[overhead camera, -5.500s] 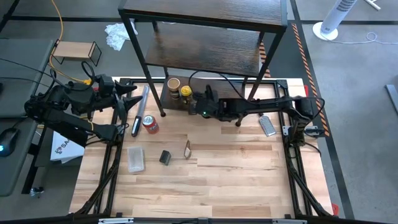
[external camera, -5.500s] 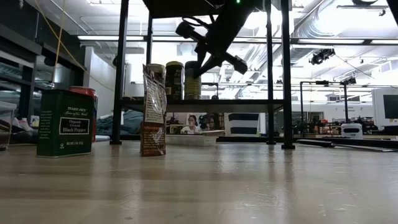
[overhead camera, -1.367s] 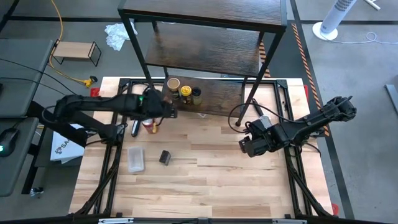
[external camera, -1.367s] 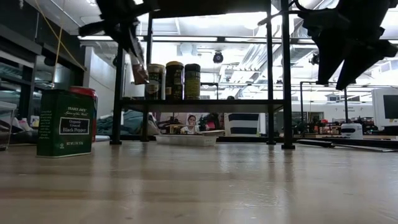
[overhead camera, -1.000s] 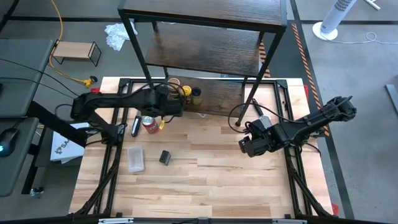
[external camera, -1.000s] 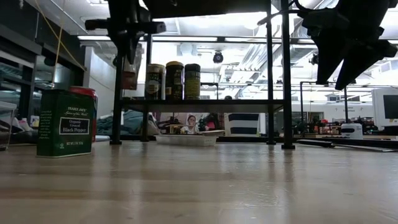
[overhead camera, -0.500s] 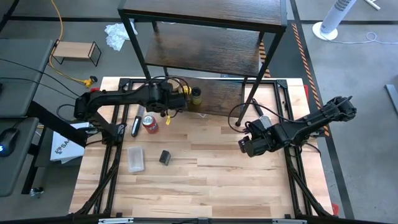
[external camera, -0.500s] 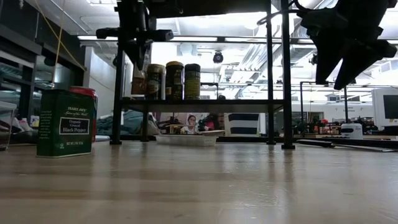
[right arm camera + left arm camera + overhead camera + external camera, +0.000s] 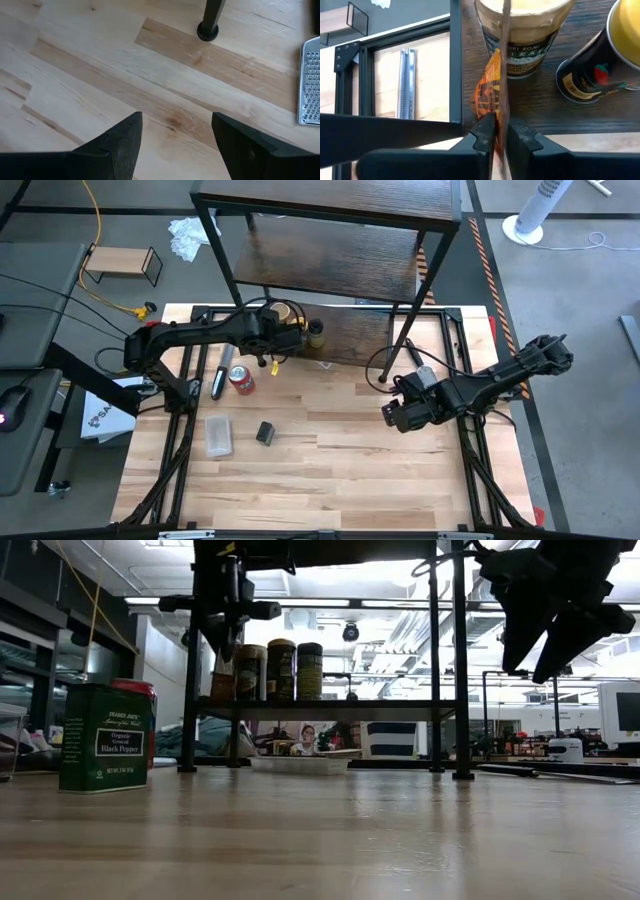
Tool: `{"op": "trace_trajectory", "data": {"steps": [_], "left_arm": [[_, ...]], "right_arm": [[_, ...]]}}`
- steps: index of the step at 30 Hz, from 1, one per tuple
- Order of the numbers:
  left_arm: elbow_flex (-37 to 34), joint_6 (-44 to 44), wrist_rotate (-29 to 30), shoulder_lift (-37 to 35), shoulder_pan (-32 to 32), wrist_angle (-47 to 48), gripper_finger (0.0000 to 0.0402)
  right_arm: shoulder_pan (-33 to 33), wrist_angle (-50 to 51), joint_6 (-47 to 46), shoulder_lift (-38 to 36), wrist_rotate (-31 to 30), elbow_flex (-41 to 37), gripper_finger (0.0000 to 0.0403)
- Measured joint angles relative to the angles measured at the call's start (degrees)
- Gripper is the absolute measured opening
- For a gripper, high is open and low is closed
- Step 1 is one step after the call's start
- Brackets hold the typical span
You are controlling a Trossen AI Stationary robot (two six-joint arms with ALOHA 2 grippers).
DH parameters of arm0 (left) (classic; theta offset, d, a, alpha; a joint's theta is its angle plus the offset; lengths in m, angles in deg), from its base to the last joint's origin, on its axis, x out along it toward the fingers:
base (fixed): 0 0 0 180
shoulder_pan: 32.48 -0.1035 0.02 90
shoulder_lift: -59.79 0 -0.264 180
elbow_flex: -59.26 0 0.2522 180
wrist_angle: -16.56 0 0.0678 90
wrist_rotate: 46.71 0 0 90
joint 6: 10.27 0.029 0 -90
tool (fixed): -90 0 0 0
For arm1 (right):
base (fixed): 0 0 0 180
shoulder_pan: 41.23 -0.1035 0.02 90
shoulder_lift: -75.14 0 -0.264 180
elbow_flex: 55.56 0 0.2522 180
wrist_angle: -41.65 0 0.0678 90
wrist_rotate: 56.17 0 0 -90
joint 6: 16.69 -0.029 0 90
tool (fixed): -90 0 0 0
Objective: Shelf spices
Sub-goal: Put the seasoning bag on the left of the bottom shelf, then adjust the seasoning bag
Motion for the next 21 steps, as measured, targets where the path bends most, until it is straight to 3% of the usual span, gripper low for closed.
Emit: {"op": "trace_trajectory", "data": {"steps": [9, 21], "left_arm": [[0.0, -0.1, 0.9, -1.0, 0.1, -0.2, 0.0078], [0.0, 1.7, 7.0, -6.9, 0.1, -3.1, 0.0159]], "right_arm": [[0.0, -0.2, 0.0, 0.0, 0.0, 0.0, 0.0236], [0.0, -0.3, 0.0, 0.0, -1.6, 0.0, 0.0236]]}}
